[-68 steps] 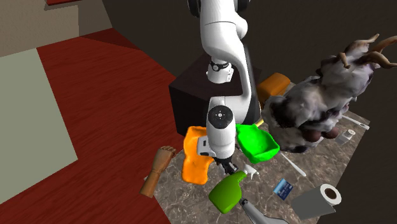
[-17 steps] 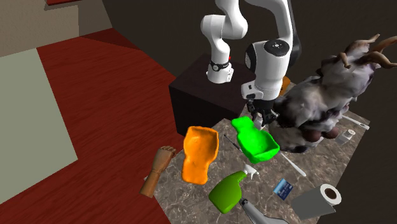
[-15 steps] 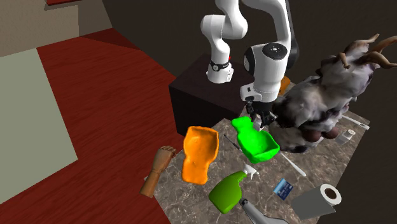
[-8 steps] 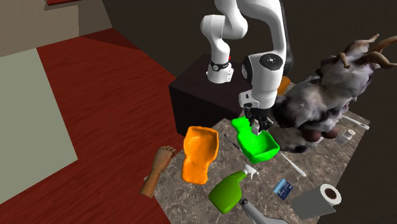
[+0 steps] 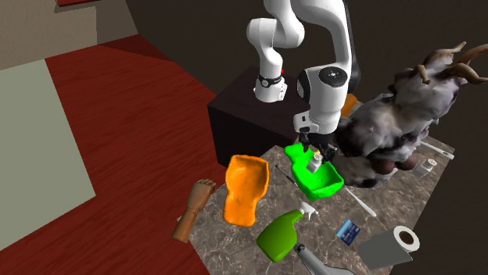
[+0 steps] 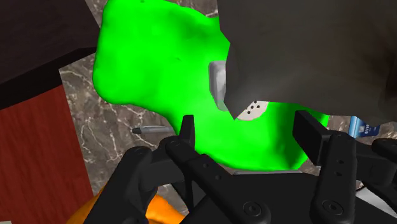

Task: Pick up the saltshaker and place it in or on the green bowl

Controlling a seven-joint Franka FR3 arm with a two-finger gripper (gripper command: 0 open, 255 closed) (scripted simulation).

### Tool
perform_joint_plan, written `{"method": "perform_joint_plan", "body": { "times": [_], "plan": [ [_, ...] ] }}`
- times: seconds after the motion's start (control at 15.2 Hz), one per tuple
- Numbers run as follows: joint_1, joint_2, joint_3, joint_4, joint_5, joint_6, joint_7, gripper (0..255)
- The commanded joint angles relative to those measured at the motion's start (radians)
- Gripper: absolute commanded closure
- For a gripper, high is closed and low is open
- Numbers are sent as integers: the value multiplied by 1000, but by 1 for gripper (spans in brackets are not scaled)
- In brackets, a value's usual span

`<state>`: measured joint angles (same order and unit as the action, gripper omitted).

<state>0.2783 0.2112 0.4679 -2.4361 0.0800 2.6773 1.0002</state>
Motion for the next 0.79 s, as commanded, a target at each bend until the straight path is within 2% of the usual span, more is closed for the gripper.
{"method": "perform_joint_plan", "body": {
  "times": [0.0, 0.2, 0.46, 0.73],
  "plan": [
    [0, 0, 0, 0, 0, 0, 0, 0],
    [0, 0, 0, 0, 0, 0, 0, 0],
    [-36, -135, 30, 4, 88, -131, -63, 0],
    [-35, -135, 29, 4, 88, -131, -63, 0]
  ]
}}
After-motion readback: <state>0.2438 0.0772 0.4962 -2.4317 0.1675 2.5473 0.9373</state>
